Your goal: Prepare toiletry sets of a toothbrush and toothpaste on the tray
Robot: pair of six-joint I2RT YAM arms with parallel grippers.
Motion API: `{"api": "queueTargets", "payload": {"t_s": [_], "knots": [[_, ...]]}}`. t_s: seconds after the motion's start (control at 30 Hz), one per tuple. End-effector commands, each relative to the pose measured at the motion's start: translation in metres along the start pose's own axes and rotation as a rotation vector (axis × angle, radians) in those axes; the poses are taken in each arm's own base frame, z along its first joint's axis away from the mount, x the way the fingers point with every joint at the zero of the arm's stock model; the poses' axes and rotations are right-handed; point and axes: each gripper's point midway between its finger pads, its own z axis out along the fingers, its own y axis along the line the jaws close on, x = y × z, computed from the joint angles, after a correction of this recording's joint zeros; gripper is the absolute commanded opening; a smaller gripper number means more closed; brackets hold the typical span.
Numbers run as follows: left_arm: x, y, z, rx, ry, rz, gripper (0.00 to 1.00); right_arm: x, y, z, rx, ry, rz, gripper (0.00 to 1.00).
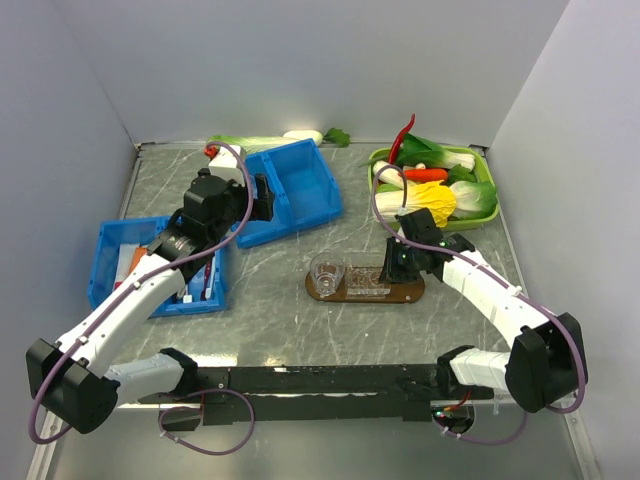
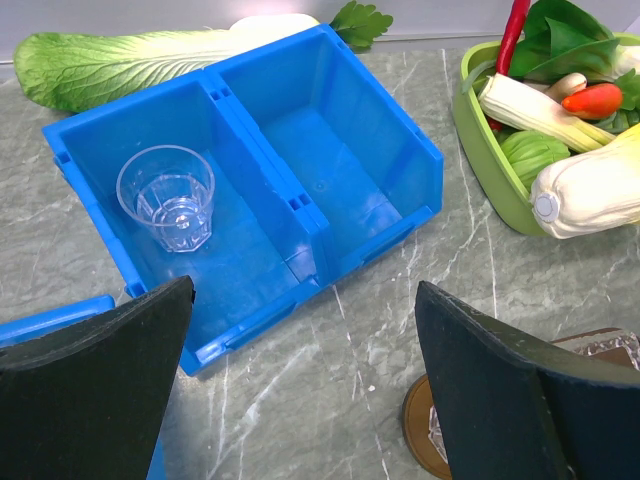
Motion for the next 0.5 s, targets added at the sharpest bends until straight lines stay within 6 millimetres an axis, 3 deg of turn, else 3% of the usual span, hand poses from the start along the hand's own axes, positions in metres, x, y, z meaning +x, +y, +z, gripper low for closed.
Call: {"api": "queueTargets", "payload": {"t_s": [0.0, 0.47], "knots": [[-0.0174, 0.0013, -0.0075, -0.003, -0.061, 0.003, 0.97, -0.0102, 0.0023, 0.0013, -0.013, -0.047, 0.015, 0.0], [-0.0172, 0.0009, -0.0075, 0.0, -0.06, 0.005, 0.97, -0.0099, -0.0024, 0.0048, 0.008, -0.044, 0.002, 0.0]]}}
